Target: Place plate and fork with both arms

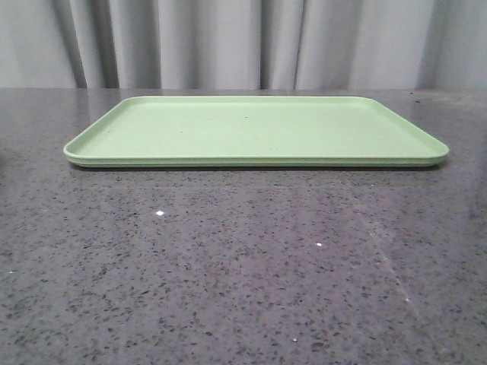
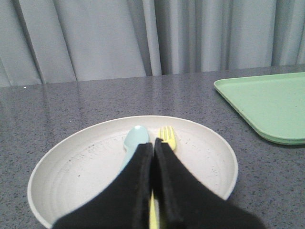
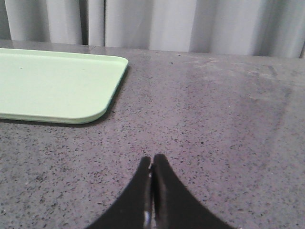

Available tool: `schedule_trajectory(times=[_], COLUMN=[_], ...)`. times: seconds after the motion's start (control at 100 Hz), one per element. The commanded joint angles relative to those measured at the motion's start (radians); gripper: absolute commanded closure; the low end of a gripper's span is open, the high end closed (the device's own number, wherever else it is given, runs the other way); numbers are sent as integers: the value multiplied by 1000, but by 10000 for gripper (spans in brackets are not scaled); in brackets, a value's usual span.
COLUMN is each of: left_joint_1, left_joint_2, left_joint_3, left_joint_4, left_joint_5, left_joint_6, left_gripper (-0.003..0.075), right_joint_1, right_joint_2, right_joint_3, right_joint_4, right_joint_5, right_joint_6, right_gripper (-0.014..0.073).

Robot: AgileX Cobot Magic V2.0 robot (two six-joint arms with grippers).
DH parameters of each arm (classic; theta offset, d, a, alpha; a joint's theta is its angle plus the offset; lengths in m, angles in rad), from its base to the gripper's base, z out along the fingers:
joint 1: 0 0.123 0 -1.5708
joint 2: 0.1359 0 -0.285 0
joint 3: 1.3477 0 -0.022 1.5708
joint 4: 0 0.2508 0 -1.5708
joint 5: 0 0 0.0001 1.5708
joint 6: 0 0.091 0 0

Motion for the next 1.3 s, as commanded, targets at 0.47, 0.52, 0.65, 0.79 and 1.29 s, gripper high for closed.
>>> schedule_trajectory(times=[0.47,0.52,0.65,0.79,1.29], left_joint_1=[2,2,2,2,2], left_joint_2=[-32,-32,-32,-32,87], left_joint_3=[14,14,14,14,-337], left_joint_4=[2,2,2,7,-75], left_joint_5=[-86,-86,-86,-86,225], left_joint_6=[-9,-9,-9,-9,-9], left_gripper=[741,741,741,741,741], right_joint_1=[-1,-1,-1,-1,-1], right_joint_2=[-22,-22,-22,-22,108], right_joint_3=[-6,-6,-6,-6,-310], right_joint_4=[-8,-8,-8,-9,-6], right_joint_5=[-86,-86,-118,-194,96], right_joint_6=[-2,-2,-2,-2,-2], right_gripper=[713,713,713,713,713])
